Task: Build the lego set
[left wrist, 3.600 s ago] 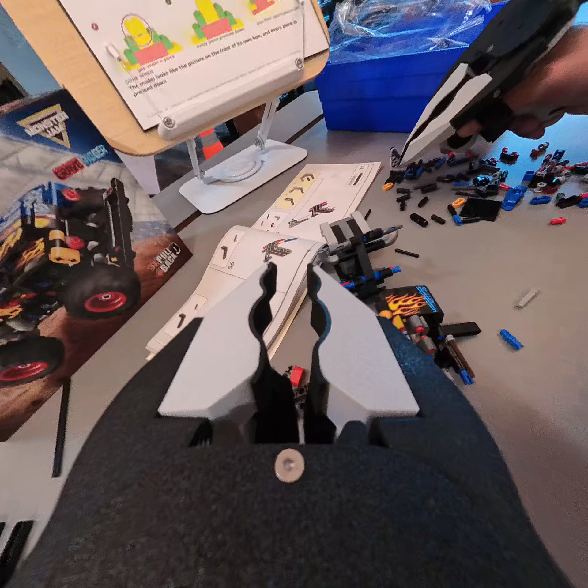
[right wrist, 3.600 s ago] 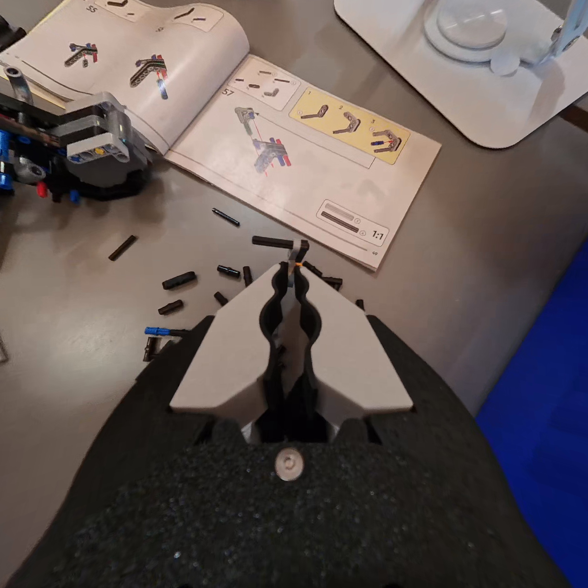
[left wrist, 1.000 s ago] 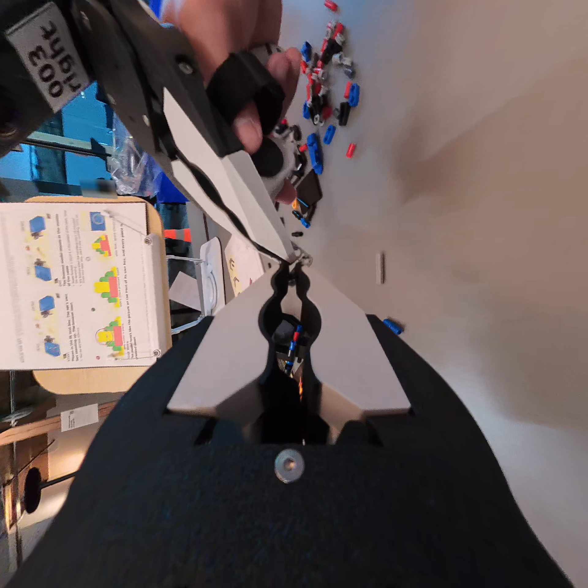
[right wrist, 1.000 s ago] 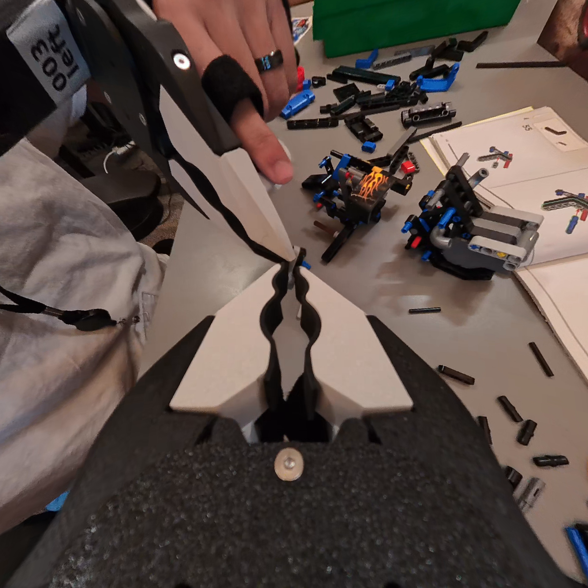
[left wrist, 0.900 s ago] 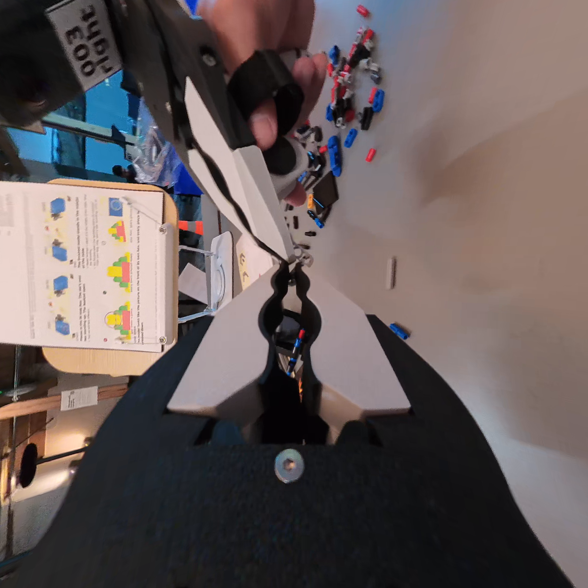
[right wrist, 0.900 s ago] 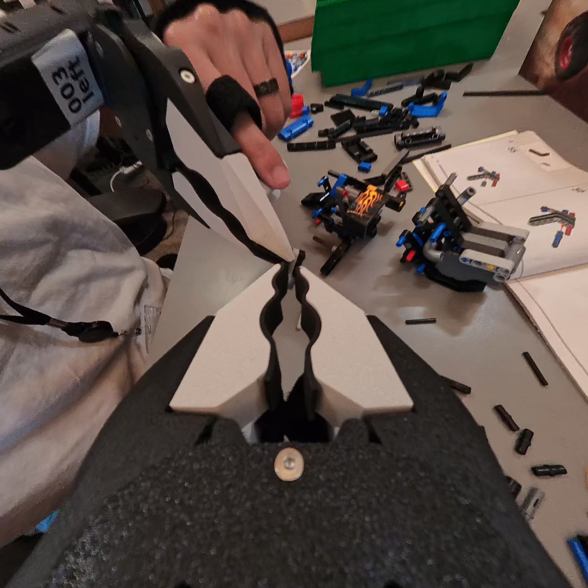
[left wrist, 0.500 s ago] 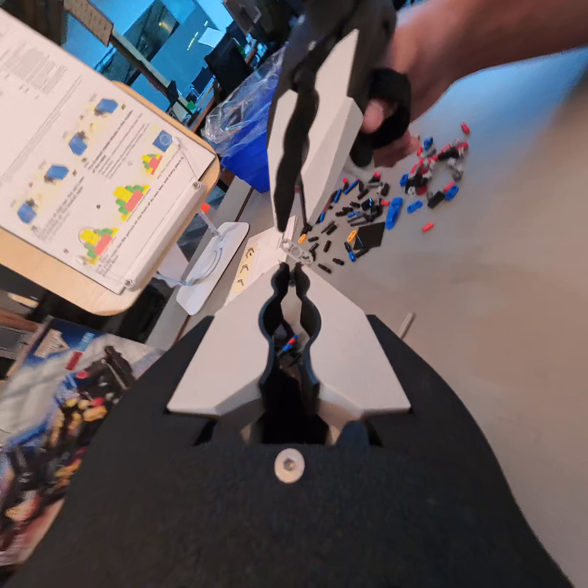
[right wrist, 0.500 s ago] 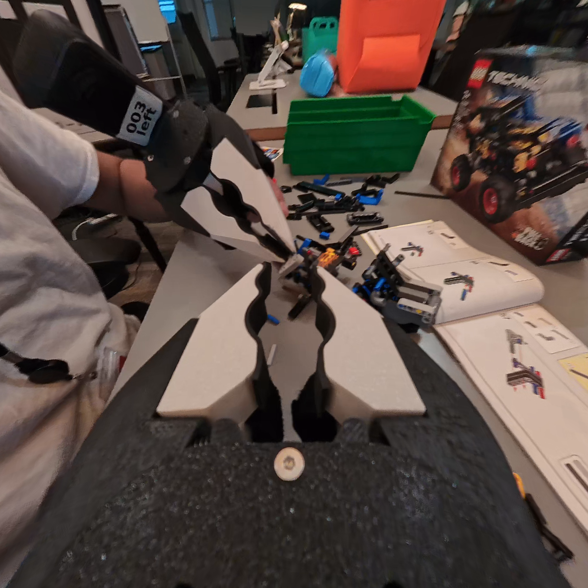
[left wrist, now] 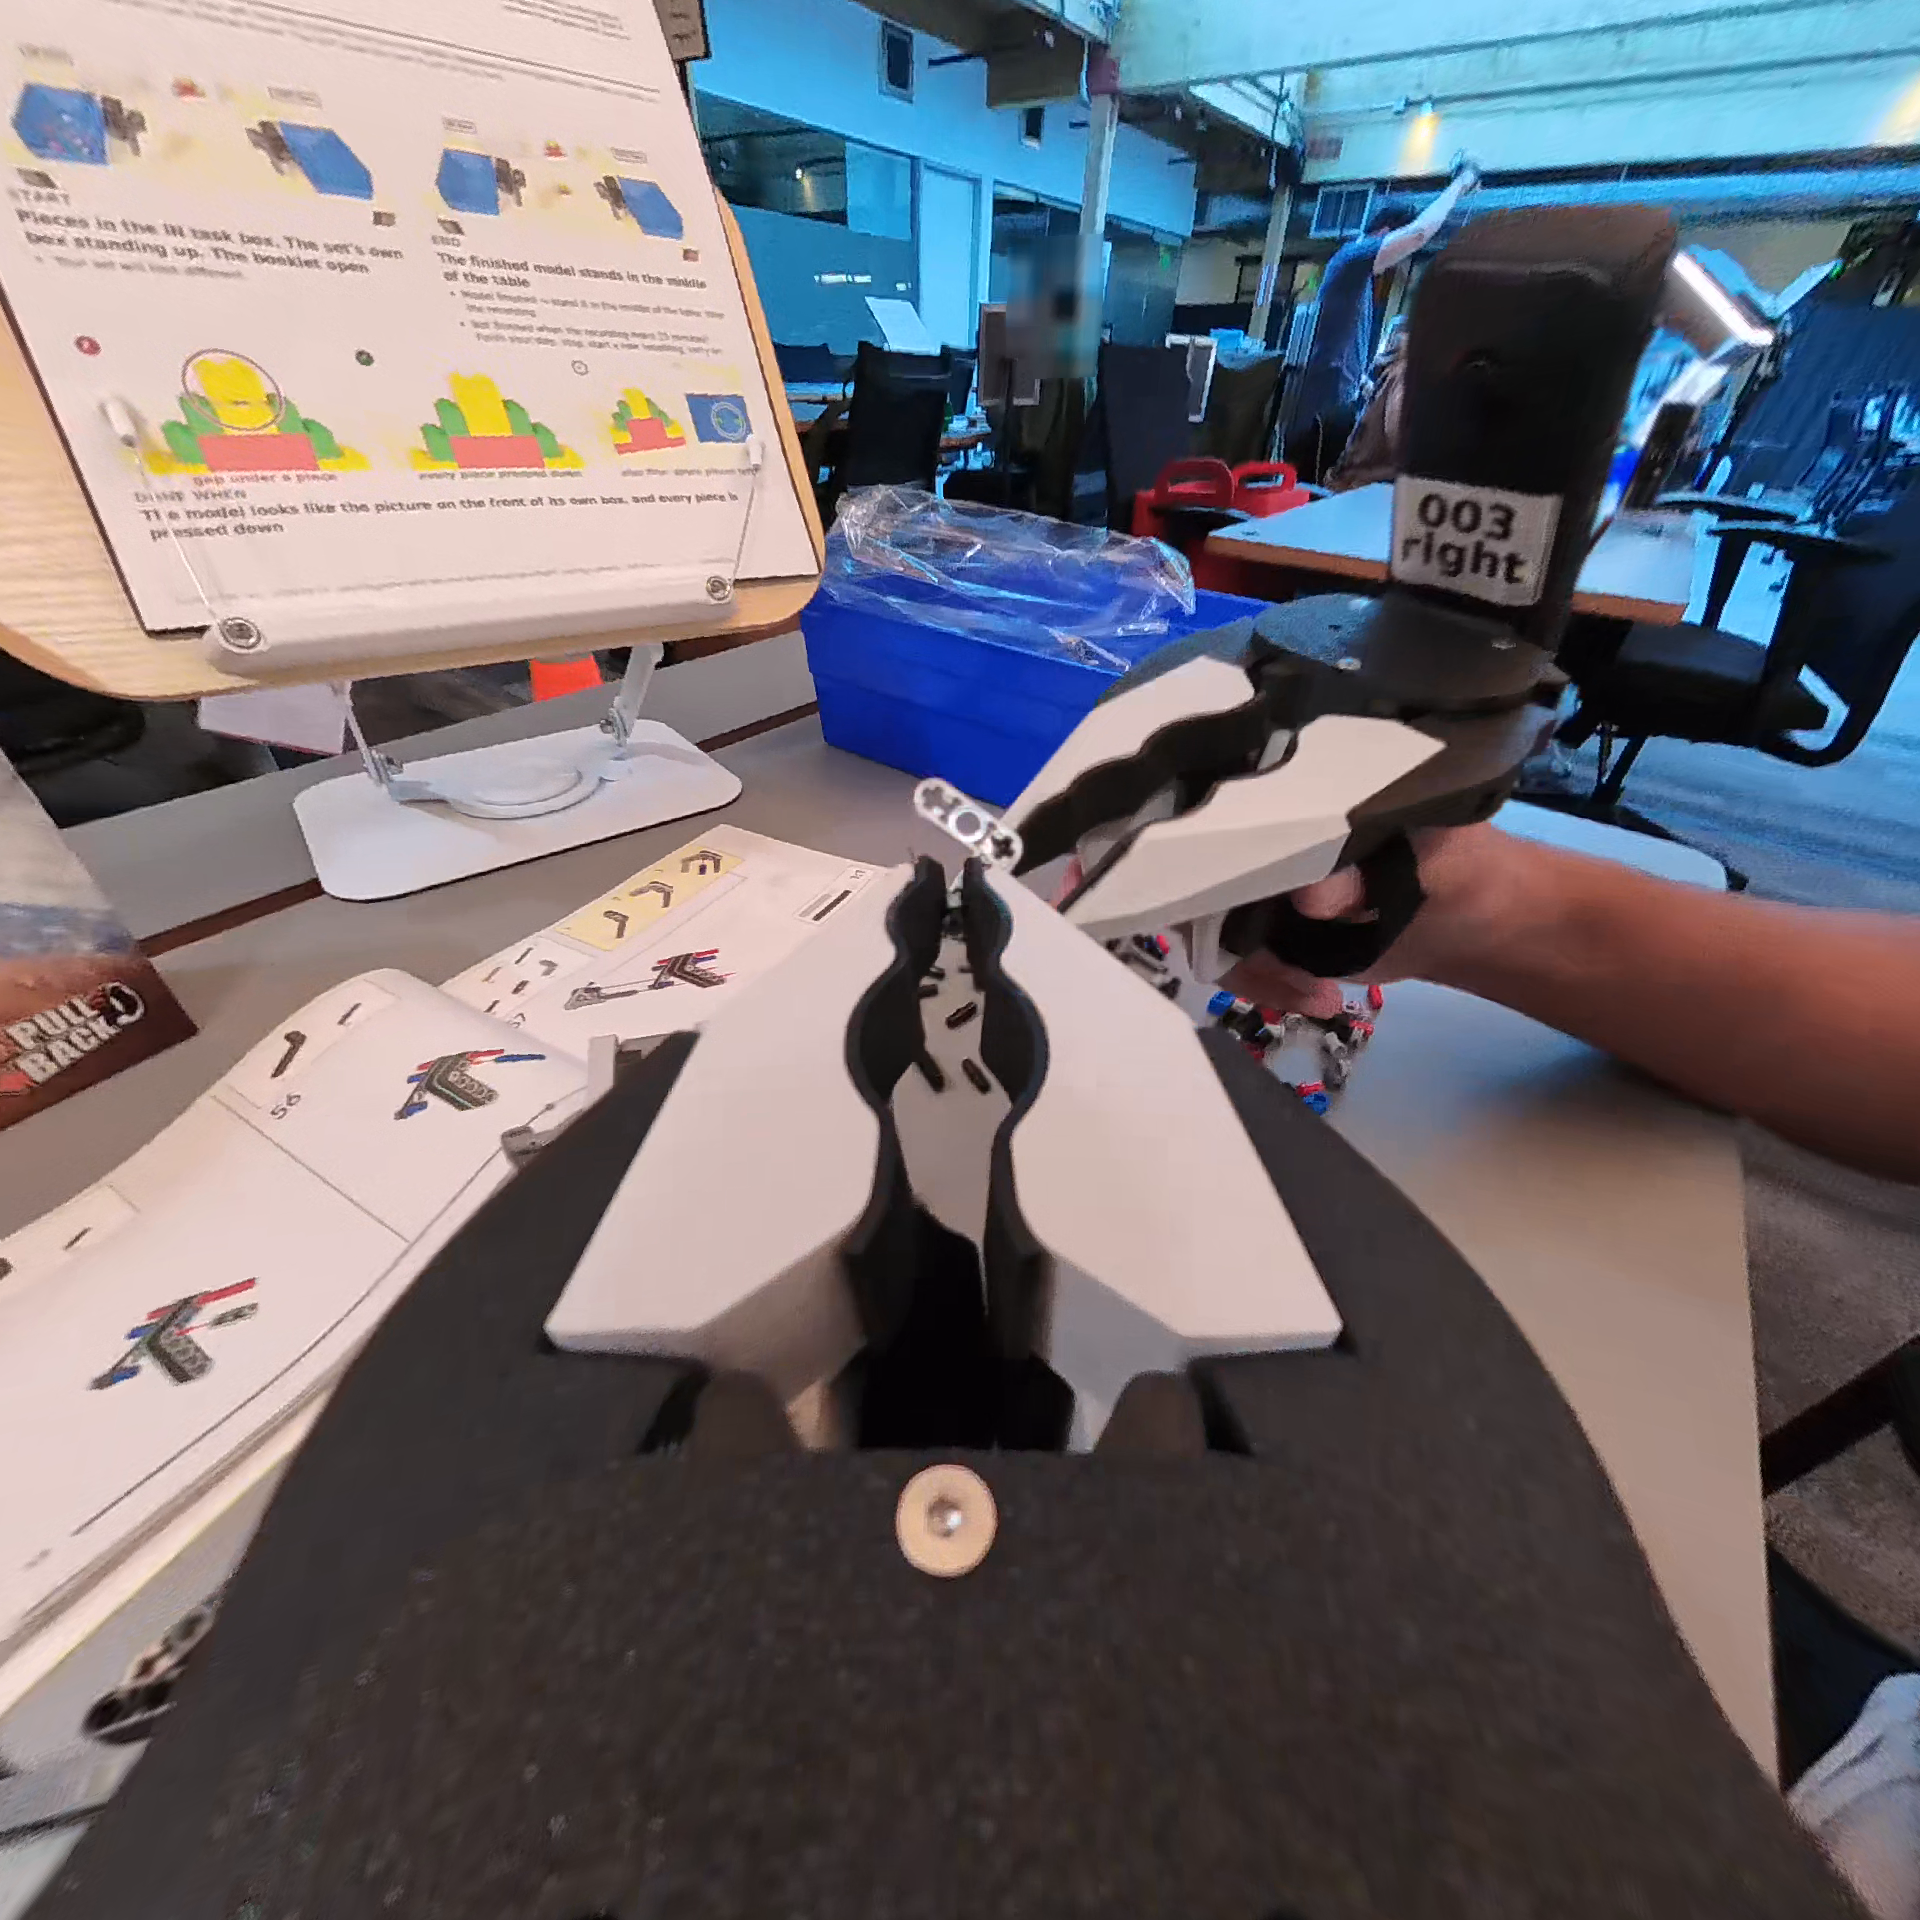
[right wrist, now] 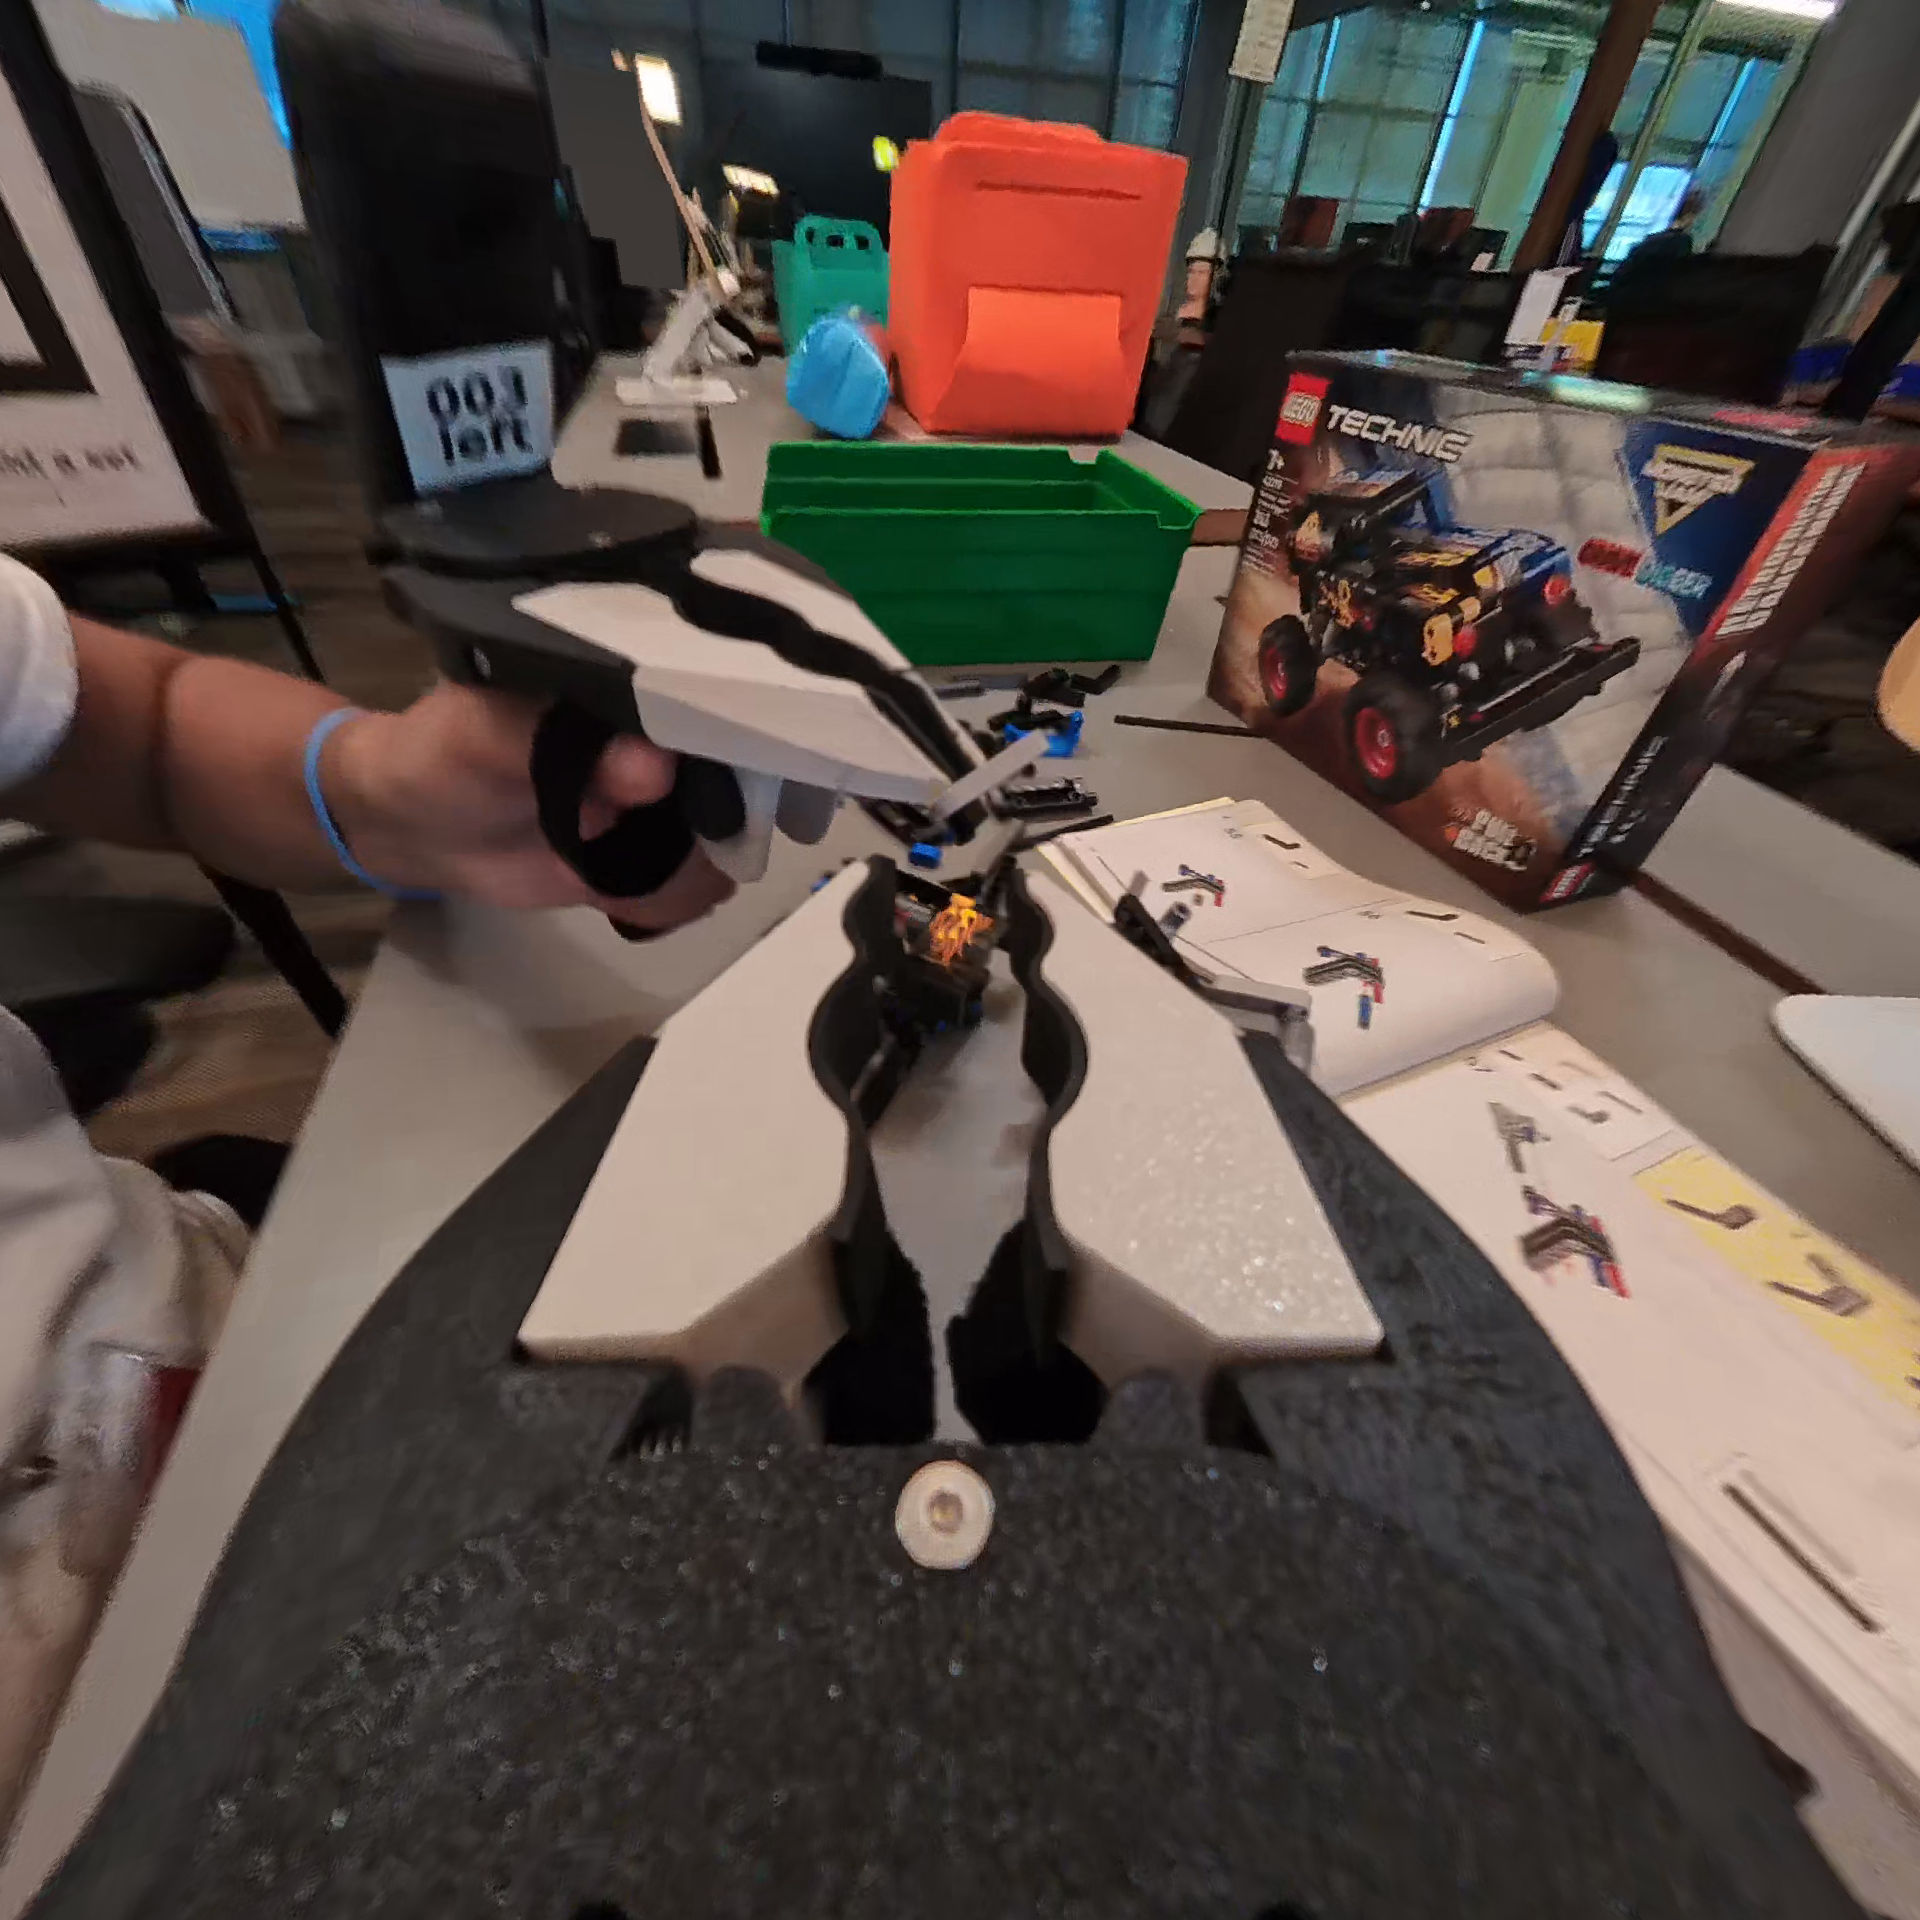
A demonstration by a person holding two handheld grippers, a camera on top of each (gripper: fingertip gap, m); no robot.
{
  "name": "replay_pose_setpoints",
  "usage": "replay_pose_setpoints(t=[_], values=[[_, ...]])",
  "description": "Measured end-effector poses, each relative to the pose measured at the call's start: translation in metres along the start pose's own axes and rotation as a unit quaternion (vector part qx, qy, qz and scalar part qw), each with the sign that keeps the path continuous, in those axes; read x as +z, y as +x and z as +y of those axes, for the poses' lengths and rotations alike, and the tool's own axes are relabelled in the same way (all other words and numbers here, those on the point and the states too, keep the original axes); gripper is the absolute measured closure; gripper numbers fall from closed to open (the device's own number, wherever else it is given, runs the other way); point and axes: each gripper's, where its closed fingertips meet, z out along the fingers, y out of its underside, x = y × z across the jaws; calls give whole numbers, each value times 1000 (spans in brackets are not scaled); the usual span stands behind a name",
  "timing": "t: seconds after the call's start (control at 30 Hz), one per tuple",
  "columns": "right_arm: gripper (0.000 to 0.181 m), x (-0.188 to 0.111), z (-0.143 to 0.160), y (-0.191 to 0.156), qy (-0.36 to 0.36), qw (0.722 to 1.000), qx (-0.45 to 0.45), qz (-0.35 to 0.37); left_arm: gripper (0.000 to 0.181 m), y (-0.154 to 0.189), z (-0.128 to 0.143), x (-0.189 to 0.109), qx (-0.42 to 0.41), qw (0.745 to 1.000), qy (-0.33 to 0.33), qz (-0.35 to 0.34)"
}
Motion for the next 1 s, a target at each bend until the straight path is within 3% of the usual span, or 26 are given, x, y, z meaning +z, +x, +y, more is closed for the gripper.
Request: replay_pose_setpoints(t=[0.17,0.37,0.6,0.77,1.0], values=[[167,-3,-10,-1,43,995,81,-42,179,9,-1,3,-12,1000,13,7],[172,-7,-14,-5,55,991,99,-75,179,15,-2,4,-11,1000,23,14],[172,-9,-6,-9,25,984,133,-120,179,20,5,1,93,996,-7,10],[172,-13,-3,-7,12,981,145,-131,178,20,13,-3,171,984,-39,5],[172,-6,1,5,15,983,161,-92,181,8,17,1,168,984,-55,-25]])
